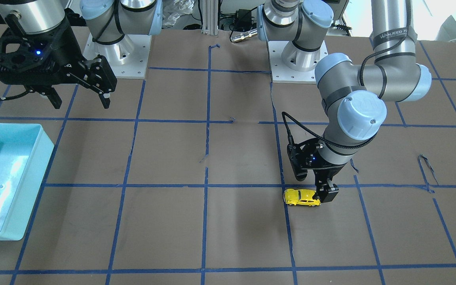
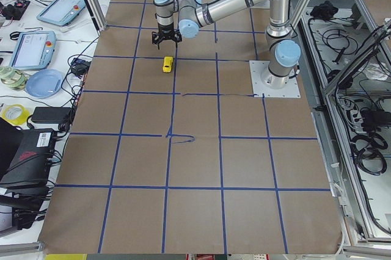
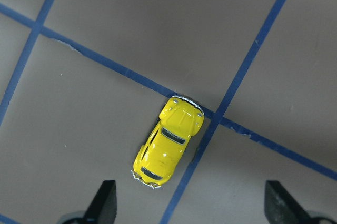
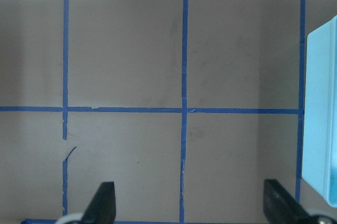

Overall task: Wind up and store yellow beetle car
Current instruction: 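Lower the left gripper over the yellow beetle car and grasp it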

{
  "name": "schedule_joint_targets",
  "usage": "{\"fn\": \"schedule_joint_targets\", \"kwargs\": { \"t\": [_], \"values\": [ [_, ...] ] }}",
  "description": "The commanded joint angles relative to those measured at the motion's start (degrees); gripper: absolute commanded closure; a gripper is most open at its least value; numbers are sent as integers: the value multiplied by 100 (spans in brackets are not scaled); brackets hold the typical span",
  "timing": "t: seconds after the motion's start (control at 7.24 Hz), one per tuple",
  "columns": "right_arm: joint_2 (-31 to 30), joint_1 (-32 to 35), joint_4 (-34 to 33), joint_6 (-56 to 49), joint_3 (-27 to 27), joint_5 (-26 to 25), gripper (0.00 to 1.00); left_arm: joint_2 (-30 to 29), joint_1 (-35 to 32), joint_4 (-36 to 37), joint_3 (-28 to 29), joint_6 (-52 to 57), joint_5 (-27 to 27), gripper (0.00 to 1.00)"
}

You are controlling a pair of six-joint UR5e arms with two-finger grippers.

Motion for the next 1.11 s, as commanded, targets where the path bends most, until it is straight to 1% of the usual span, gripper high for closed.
{"fn": "schedule_joint_targets", "kwargs": {
  "t": [0.0, 0.14, 0.28, 0.69, 0.83, 0.97],
  "values": [
    [0, 0, 0, 0, 0, 0, 0, -374, 5, 250, -88, 716, 33, 2],
    [0, 0, 0, 0, 9, 0, 0, -514, 5, 642, -132, 885, 16, 2],
    [0, 0, 0, 0, 0, 0, 0, -603, 5, 716, -132, 913, 24, 2],
    [0, 0, 0, 0, 9, 0, 0, -682, 23, 708, -228, 861, 33, 3],
    [0, 0, 0, 0, 9, 0, 0, -717, 162, 708, -255, 878, 25, 3],
    [0, 0, 0, 0, 9, 0, 0, -744, 250, 716, -247, 913, -10, 6]
  ]
}}
